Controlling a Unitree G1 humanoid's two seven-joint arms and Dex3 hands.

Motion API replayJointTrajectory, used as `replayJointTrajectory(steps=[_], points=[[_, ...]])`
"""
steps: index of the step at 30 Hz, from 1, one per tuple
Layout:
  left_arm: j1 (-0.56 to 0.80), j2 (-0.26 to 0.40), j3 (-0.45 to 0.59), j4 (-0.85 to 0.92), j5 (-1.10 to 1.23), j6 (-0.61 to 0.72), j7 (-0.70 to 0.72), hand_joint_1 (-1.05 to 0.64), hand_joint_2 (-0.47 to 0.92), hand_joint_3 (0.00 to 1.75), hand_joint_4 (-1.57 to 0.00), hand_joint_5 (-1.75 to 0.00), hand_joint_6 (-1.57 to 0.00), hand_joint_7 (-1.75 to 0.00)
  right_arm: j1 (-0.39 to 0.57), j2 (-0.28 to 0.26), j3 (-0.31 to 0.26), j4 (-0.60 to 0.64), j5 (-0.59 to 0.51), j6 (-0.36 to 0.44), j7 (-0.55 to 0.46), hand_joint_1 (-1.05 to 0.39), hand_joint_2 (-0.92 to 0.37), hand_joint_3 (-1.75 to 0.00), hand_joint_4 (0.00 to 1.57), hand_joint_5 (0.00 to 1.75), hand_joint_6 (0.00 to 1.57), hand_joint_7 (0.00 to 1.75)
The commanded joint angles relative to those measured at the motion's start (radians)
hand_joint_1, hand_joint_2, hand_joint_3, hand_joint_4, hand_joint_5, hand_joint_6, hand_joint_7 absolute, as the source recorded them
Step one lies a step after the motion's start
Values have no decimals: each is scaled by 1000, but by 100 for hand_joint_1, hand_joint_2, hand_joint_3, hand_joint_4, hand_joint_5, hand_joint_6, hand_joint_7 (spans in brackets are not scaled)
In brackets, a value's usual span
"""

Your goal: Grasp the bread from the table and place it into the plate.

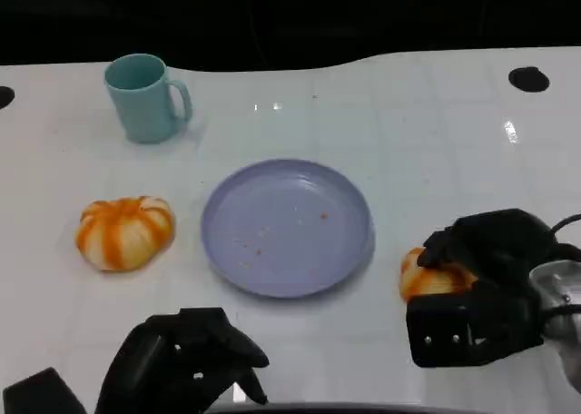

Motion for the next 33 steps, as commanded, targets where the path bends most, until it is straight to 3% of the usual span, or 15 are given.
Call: replayJointTrajectory(steps=[1,3,4,5,6,8,10,11,12,14,23,28,33], points=[[17,8,1,-19,8,12,17,-93,92,1,-102,-121,-121,-62,10,-6,24,134,-35,-80,-213,-23,-92,-6,84,132,119,11],[20,8,-1,-27,7,18,21,-93,92,1,-101,-121,-120,-62,-4,-7,32,184,-43,-121,-307,-22,-92,-11,86,153,124,13],[21,9,-2,-30,9,19,23,-93,92,1,-101,-121,-120,-62,-9,-6,31,206,-43,-141,-349,-21,-92,-14,84,163,123,27],[22,10,-3,-32,10,18,23,-93,92,1,-101,-122,-120,-62,-15,-4,27,229,-38,-169,-401,-19,-92,-14,85,170,99,87],[23,11,-4,-33,14,16,24,-92,92,1,-101,-122,-120,-62,-20,-4,24,248,-36,-193,-448,-18,-91,-14,86,172,86,120],[24,11,-5,-35,19,13,25,-92,92,2,-100,-124,-118,-64,-27,-5,13,265,-25,-228,-507,-18,-90,-17,88,174,73,155],[26,8,-5,-40,18,16,26,-91,92,2,-99,-126,-117,-66,-31,-3,0,274,-9,-254,-543,-18,-83,-32,88,175,67,170],[27,7,-6,-42,15,20,26,-91,92,2,-98,-127,-117,-68,-31,-1,-8,276,1,-267,-561,-17,-66,-63,88,175,66,173],[28,7,-6,-46,12,24,25,-90,92,2,-98,-128,-116,-69,-32,0,-15,277,9,-280,-581,-16,-56,-82,88,175,66,174],[30,7,-6,-50,8,28,21,-89,92,2,-97,-129,-115,-70,-31,0,-28,273,23,-305,-607,-15,-45,-98,88,175,67,174],[42,9,-11,-81,15,44,29,-87,92,3,-93,-136,-107,-83,5,-1,-70,160,46,-311,-615,-14,-35,-117,92,175,75,171],[50,9,-13,-95,11,54,28,-85,92,3,-91,-138,-105,-87,21,2,-102,69,69,-310,-596,-13,-36,-120,94,175,75,171],[49,6,-12,-95,8,55,28,-84,92,4,-89,-142,-101,-92,7,13,-122,19,116,-379,-581,-17,-35,-122,97,175,77,166]])
